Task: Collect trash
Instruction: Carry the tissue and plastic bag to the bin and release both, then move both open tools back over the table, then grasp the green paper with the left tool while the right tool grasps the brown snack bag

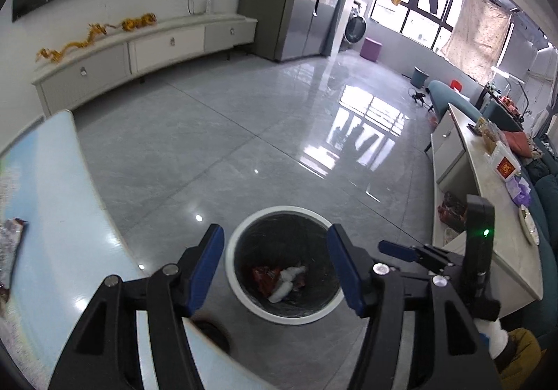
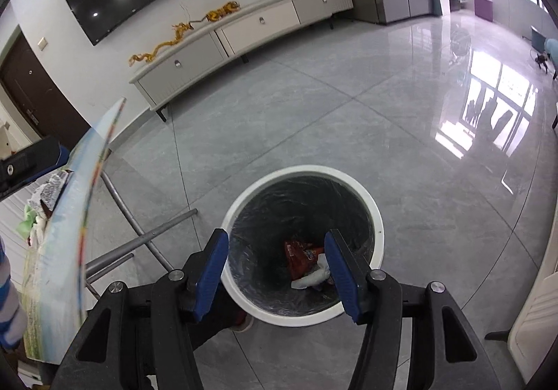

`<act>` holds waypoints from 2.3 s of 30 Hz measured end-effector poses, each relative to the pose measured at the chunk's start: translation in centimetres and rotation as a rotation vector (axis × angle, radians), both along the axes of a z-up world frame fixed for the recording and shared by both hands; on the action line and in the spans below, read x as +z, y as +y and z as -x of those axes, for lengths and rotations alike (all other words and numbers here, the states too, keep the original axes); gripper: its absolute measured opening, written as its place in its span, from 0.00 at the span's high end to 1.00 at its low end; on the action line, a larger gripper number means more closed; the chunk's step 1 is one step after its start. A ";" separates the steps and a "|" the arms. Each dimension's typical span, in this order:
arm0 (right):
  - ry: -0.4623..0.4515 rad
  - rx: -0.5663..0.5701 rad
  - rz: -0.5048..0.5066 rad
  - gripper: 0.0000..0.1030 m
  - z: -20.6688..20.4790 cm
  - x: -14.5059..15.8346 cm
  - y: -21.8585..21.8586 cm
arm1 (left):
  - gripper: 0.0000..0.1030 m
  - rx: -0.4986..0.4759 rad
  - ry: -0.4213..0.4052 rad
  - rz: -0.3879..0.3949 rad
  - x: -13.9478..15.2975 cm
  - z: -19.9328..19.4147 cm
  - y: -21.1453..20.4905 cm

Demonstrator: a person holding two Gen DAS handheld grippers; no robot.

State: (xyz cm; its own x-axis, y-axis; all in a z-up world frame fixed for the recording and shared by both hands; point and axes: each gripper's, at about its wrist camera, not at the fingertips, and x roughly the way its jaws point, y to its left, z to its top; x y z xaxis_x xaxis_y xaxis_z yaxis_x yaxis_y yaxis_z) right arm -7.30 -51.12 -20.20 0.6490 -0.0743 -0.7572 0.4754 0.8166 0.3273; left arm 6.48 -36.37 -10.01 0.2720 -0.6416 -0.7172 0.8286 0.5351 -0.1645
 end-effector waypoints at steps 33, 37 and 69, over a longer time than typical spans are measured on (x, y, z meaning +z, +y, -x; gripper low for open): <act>-0.277 0.440 0.204 0.46 -0.9 17.7 21.8 | 0.42 0.586 -0.125 0.158 4.6 7.0 35.7; -0.284 0.496 0.207 0.45 -2.4 17.9 23.8 | 0.42 0.644 -0.119 0.153 4.2 6.9 38.4; 0.001 0.595 0.000 0.41 -30.5 6.6 28.4 | 0.42 0.700 -0.002 -0.058 -1.9 -21.6 35.7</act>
